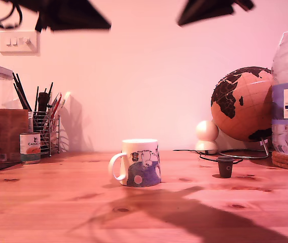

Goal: Lift the coffee cup and remove the coffee capsule that is hidden under it

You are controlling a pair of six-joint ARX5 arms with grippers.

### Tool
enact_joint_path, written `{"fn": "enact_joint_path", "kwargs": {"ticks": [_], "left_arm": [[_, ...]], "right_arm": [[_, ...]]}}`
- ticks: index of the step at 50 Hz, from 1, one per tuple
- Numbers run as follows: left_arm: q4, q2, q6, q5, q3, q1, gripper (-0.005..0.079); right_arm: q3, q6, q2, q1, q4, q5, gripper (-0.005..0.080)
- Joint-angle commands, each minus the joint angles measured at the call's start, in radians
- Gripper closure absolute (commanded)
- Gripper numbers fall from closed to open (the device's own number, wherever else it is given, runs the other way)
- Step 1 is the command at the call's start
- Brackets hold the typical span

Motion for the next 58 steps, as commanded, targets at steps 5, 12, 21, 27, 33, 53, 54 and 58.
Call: {"fn": "enact_joint_path", "kwargs": {"ticks": [5, 12, 21, 27, 33, 53, 54, 58], "left_arm": [[-0.016, -0.013, -0.011, 0.02, 0.003, -0.001, 0.0764], [-0.063, -0.021, -0.01, 0.017, 0.003, -0.001, 0.0764], [-0.1, -0.021, -0.01, 0.01, 0.003, 0.002, 0.0764], [-0.112, -0.021, -0.01, 0.01, 0.003, 0.008, 0.0764], [-0.111, -0.021, -0.01, 0.01, 0.003, 0.013, 0.0764], [-0.111, -0.02, -0.01, 0.01, 0.003, 0.025, 0.0764], [-0.111, -0.02, -0.01, 0.01, 0.003, 0.025, 0.0764], [-0.111, -0.021, -0.01, 0.01, 0.003, 0.025, 0.0764]], "right_arm": [[-0.009, 0.001, 0.001, 0.022, 0.002, -0.005, 0.0763], [-0.009, 0.0, 0.001, 0.021, -0.014, -0.005, 0.0763], [-0.009, 0.0, 0.001, 0.017, -0.035, -0.003, 0.0763], [-0.009, 0.0, 0.001, 0.017, -0.054, -0.003, 0.0763], [-0.009, 0.0, 0.001, 0.017, -0.069, -0.003, 0.0763], [-0.009, 0.0, 0.001, 0.017, -0.076, -0.003, 0.0763], [-0.009, 0.0, 0.001, 0.017, -0.076, -0.003, 0.0763], [-0.009, 0.0, 0.001, 0.017, -0.076, -0.003, 0.0763]]}}
